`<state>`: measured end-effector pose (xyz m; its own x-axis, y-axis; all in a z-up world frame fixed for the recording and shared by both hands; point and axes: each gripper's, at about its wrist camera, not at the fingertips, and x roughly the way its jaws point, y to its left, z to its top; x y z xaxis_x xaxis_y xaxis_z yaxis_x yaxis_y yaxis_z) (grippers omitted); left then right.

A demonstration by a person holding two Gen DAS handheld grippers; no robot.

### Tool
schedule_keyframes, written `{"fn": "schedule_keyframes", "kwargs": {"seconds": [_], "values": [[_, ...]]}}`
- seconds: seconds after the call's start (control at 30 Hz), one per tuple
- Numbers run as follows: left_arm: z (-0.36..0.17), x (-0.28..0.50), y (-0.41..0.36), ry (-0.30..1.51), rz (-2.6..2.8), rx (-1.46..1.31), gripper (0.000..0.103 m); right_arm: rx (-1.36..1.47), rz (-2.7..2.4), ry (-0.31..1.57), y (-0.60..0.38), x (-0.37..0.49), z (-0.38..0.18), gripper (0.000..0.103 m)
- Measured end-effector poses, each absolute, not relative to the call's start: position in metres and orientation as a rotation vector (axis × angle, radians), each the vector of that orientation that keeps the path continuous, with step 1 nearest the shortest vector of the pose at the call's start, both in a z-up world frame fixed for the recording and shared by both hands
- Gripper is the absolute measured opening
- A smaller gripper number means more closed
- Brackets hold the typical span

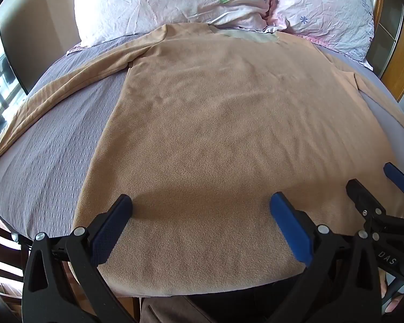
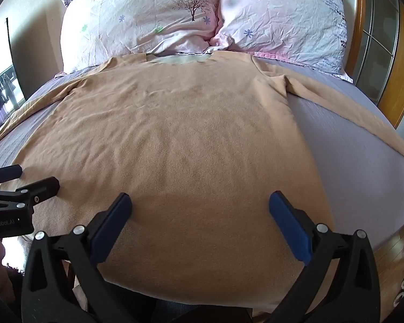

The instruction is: Fold small clothes

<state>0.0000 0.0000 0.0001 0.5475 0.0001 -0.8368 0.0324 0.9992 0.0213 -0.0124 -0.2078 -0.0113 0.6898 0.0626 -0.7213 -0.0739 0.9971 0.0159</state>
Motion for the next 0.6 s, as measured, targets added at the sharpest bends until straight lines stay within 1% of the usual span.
{"fn": "schedule_keyframes", "kwargs": {"seconds": [0.6], "values": [[0.0001, -0.0002, -0.0001, 0.988, -0.019, 0.035, 0.102, -0.015, 0.076, 0.803, -0.2089, -0.0123, -0.0099, 0.101]]}}
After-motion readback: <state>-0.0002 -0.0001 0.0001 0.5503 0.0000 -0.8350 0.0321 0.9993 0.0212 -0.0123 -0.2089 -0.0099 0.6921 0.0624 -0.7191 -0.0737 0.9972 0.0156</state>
